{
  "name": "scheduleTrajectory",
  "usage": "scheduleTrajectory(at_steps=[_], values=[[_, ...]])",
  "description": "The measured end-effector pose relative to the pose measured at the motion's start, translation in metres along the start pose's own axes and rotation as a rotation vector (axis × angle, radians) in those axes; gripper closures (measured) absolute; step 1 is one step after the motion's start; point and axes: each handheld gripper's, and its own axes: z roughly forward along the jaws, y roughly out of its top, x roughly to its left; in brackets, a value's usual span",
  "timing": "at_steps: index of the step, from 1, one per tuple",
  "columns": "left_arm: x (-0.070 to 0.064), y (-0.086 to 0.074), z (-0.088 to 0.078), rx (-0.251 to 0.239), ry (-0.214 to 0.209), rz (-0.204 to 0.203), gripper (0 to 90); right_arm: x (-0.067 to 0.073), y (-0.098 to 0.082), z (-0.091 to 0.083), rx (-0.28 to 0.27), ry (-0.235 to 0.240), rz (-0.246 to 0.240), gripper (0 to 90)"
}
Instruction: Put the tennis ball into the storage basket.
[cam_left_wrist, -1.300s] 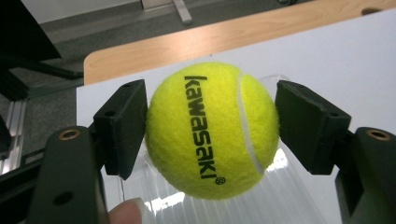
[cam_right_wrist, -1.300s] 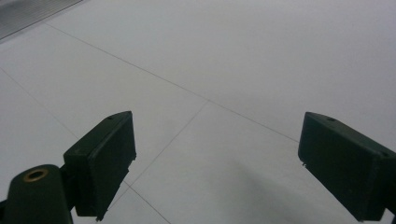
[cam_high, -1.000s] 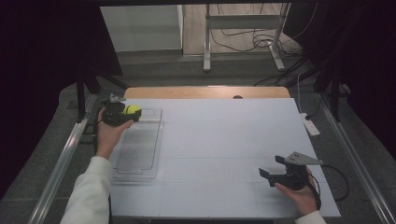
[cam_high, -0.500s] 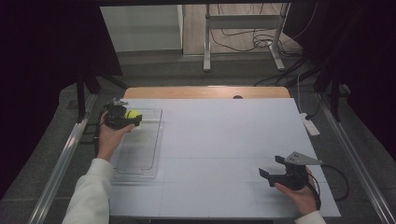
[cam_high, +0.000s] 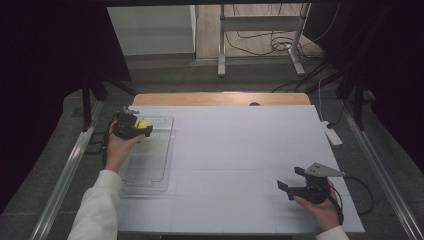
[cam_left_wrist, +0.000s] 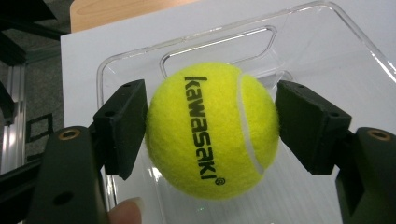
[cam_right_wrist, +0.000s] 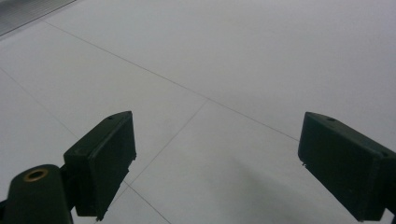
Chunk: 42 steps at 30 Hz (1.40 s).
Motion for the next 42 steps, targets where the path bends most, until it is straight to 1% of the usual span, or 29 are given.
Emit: scheduleTrajectory(at_steps=[9, 13, 20, 33, 35, 38, 41, 42], values=[[-0.001, 0.000, 0.004, 0.019, 0.003, 0.008, 28.4, 0.000, 0.000, 0.000, 0.002, -0.002, -0.001, 11.2], [-0.002, 0.000, 0.008, 0.040, 0.009, 0.017, 28.4, 0.000, 0.000, 0.000, 0.002, -0.001, -0.001, 11.2], [-0.003, -0.001, 0.013, 0.063, 0.013, 0.026, 28.3, 0.000, 0.000, 0.000, 0.003, -0.001, 0.000, 11.2], [-0.002, -0.003, 0.019, 0.097, 0.010, 0.021, 28.1, 0.000, -0.001, 0.000, 0.006, 0.000, 0.002, 11.2], [-0.002, -0.003, 0.019, 0.090, 0.008, 0.012, 29.8, 0.000, -0.001, 0.000, 0.006, 0.000, 0.002, 11.2], [-0.002, -0.002, 0.017, 0.081, 0.014, 0.016, 30.7, 0.000, -0.001, 0.001, 0.007, 0.001, 0.001, 11.2], [-0.001, -0.002, 0.018, 0.090, 0.014, 0.012, 28.7, 0.000, -0.001, 0.001, 0.006, 0.001, 0.001, 11.2], [-0.001, -0.002, 0.018, 0.086, 0.016, 0.011, 26.5, 0.000, -0.001, 0.000, 0.006, 0.001, 0.002, 11.2]])
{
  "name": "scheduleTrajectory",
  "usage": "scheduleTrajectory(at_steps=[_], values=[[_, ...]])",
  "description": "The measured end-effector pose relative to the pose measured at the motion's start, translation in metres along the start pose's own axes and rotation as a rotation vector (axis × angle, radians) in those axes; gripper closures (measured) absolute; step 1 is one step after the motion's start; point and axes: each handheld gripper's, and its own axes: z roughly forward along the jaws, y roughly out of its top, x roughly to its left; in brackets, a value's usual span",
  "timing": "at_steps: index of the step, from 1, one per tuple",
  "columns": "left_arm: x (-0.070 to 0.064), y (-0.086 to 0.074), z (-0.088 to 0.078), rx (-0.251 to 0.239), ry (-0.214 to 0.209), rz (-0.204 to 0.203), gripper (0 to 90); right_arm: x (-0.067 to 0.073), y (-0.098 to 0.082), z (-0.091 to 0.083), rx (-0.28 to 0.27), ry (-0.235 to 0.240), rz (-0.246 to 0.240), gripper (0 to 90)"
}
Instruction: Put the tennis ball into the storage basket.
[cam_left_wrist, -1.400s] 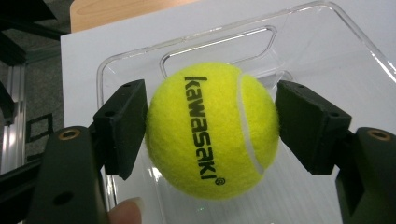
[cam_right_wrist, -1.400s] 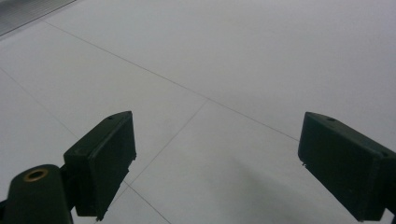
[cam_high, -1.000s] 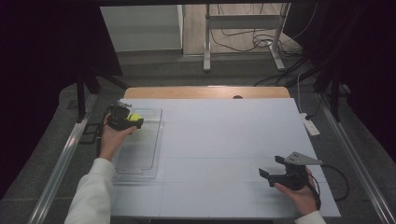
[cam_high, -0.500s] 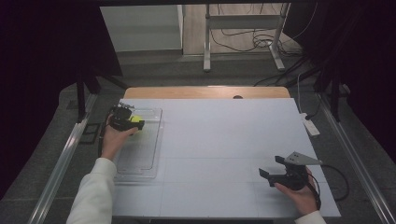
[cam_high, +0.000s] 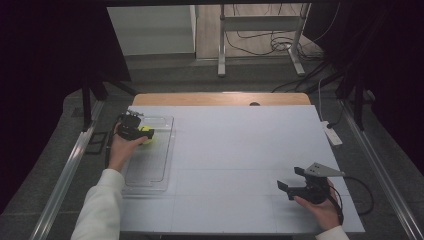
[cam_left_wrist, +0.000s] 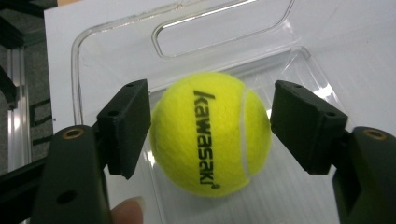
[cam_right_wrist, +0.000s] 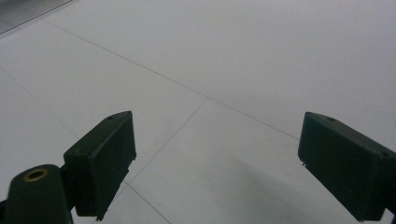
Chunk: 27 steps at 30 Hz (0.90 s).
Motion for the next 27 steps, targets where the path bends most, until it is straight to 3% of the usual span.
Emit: scheduleTrajectory(at_steps=[8, 16, 27], values=[[0.003, -0.001, -0.009, -0.059, -0.034, -0.016, 14.1, 0.000, 0.000, 0.000, 0.000, -0.002, 0.000, 11.2], [0.006, -0.004, -0.025, -0.114, -0.084, -0.023, 13.7, 0.000, 0.000, 0.000, 0.001, -0.002, 0.000, 11.2], [0.005, -0.012, -0.035, -0.157, -0.130, -0.009, 14.4, -0.002, -0.001, 0.002, 0.001, 0.000, 0.008, 11.2]])
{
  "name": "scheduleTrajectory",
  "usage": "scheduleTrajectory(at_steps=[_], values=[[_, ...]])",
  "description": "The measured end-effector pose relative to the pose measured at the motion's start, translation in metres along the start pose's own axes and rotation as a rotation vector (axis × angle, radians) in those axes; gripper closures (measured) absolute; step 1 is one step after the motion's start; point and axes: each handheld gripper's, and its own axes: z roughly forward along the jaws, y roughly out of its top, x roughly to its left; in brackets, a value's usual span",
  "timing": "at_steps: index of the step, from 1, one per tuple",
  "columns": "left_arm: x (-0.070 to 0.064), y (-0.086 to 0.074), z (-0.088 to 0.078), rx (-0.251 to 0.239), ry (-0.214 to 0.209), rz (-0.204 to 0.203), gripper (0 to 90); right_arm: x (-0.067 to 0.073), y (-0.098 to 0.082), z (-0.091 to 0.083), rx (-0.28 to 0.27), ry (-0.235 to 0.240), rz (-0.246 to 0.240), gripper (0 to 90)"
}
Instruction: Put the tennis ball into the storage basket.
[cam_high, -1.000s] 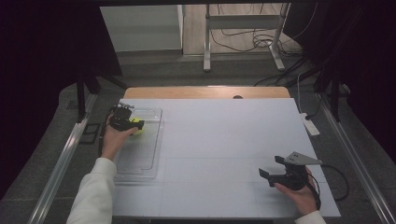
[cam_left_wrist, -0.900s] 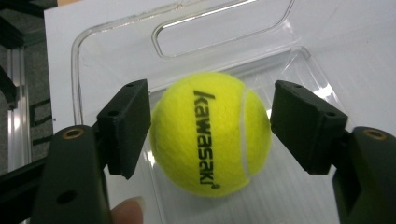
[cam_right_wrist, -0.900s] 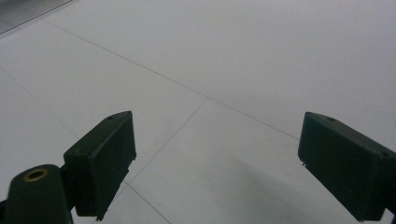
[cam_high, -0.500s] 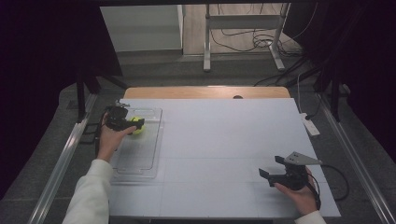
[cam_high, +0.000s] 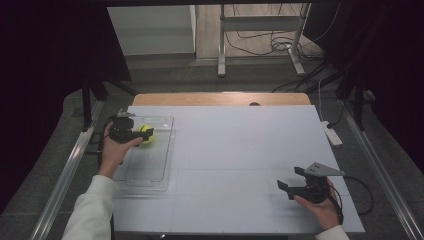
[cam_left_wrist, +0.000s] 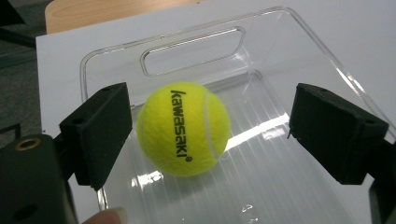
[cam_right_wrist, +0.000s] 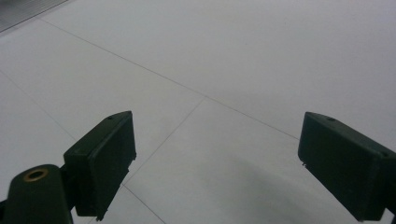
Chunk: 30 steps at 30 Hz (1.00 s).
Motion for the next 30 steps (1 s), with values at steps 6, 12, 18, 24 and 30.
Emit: scheduleTrajectory(at_steps=[6, 12, 18, 24, 30], values=[[-0.007, -0.003, -0.008, -0.029, -0.047, 0.031, 14.9, -0.002, -0.001, 0.001, 0.002, 0.002, 0.009, 11.5], [-0.013, -0.004, -0.014, -0.047, -0.082, 0.039, 15.5, -0.003, -0.001, 0.001, -0.002, 0.009, 0.015, 11.6], [-0.023, -0.005, -0.024, -0.060, -0.125, 0.057, 15.6, -0.003, 0.000, 0.000, -0.009, 0.014, 0.014, 11.7], [-0.036, -0.014, -0.035, -0.087, -0.163, 0.074, 15.5, 0.000, 0.001, 0.000, -0.006, 0.009, 0.004, 11.7], [-0.046, -0.024, -0.045, -0.111, -0.189, 0.088, 15.5, 0.000, 0.001, -0.001, -0.009, 0.004, 0.006, 11.7]])
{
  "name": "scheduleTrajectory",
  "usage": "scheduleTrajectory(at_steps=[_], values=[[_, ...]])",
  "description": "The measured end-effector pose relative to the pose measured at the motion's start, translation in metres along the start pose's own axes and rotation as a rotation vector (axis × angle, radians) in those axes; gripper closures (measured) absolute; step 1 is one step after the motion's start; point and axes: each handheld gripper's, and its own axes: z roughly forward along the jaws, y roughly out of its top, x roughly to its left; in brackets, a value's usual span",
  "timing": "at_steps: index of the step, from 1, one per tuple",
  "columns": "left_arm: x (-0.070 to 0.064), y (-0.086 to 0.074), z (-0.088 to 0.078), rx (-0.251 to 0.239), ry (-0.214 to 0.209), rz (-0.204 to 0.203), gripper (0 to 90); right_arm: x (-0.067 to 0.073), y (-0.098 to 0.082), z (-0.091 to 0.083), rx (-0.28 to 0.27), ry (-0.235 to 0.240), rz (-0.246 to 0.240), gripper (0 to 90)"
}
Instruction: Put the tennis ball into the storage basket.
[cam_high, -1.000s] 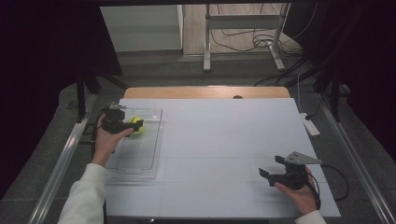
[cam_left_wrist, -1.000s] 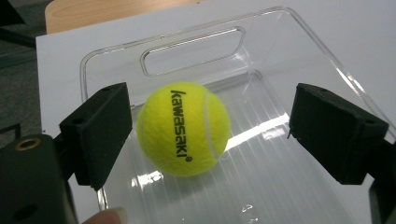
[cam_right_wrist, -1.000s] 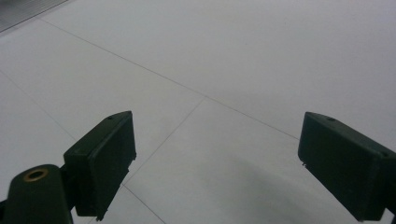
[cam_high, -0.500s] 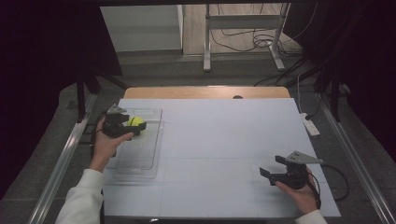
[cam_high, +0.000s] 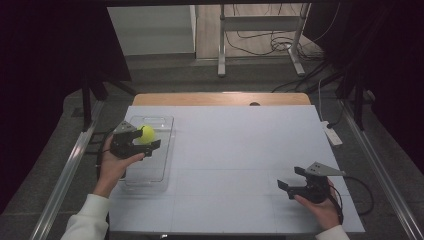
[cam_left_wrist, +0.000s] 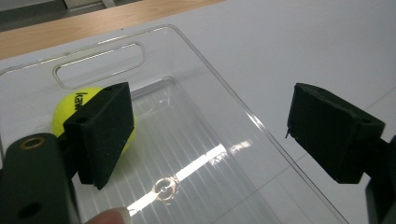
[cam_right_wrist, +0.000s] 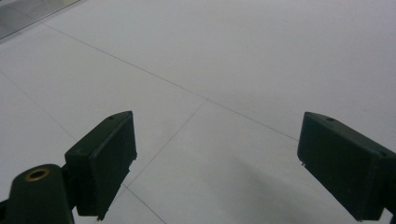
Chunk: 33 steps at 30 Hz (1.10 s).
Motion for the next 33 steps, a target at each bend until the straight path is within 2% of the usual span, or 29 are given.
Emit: scheduleTrajectory(at_steps=[16, 27, 33], values=[[-0.029, -0.023, -0.013, -0.039, -0.061, 0.002, 15.4, 0.001, 0.000, -0.001, 0.000, -0.004, -0.005, 11.6], [-0.042, -0.045, -0.022, -0.049, -0.083, 0.005, 15.3, 0.002, 0.001, -0.001, -0.002, 0.001, -0.011, 11.7], [-0.046, -0.056, -0.027, -0.059, -0.076, 0.007, 15.3, 0.002, 0.001, -0.001, -0.004, 0.006, -0.008, 11.7]])
